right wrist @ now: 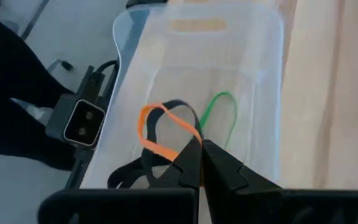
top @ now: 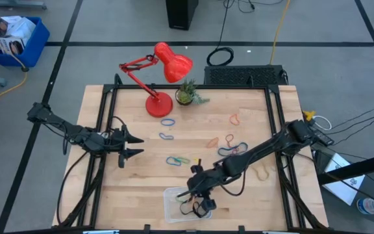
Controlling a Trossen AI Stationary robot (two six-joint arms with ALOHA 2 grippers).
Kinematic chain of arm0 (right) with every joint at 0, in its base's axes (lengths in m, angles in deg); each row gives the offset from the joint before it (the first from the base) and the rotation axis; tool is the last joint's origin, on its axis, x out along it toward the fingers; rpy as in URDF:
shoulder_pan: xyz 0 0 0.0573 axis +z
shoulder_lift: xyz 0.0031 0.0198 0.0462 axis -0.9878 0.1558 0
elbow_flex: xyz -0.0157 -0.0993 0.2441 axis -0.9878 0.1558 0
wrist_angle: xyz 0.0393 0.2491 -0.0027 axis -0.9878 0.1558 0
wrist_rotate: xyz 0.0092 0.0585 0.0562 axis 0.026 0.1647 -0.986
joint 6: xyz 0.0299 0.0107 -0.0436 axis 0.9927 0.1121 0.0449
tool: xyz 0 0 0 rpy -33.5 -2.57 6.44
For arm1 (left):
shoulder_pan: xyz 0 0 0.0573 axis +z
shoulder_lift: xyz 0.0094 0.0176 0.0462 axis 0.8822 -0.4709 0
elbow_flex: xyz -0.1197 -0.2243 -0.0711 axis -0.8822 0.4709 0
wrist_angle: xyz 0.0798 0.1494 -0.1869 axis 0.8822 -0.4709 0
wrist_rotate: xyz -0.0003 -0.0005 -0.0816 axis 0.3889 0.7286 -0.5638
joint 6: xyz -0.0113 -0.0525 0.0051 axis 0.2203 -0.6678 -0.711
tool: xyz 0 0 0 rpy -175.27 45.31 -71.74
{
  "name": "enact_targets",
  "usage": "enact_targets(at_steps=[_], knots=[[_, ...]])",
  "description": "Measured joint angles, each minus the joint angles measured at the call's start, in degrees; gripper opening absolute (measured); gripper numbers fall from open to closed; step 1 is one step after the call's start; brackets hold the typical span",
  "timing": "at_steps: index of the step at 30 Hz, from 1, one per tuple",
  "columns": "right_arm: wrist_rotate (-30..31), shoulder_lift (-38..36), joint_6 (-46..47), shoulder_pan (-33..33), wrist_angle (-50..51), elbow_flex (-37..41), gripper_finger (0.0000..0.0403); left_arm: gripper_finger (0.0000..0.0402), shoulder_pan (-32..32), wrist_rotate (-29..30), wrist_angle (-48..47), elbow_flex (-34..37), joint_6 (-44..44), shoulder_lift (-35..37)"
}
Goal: Pick and place rubber bands into bin
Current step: Put the orange rubber band into the transparent bin
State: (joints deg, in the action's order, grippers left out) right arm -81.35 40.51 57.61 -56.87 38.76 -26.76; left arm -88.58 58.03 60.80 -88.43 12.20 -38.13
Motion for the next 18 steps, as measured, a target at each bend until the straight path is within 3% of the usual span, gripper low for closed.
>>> enact_targets(at_steps=[18], knots=[[-0.8, 1.2, 4.0, 0.3, -0.2, 0.0, 0.0021, 0.0214, 0.0, -0.2, 0.0, 0.0, 0.1, 0.0]])
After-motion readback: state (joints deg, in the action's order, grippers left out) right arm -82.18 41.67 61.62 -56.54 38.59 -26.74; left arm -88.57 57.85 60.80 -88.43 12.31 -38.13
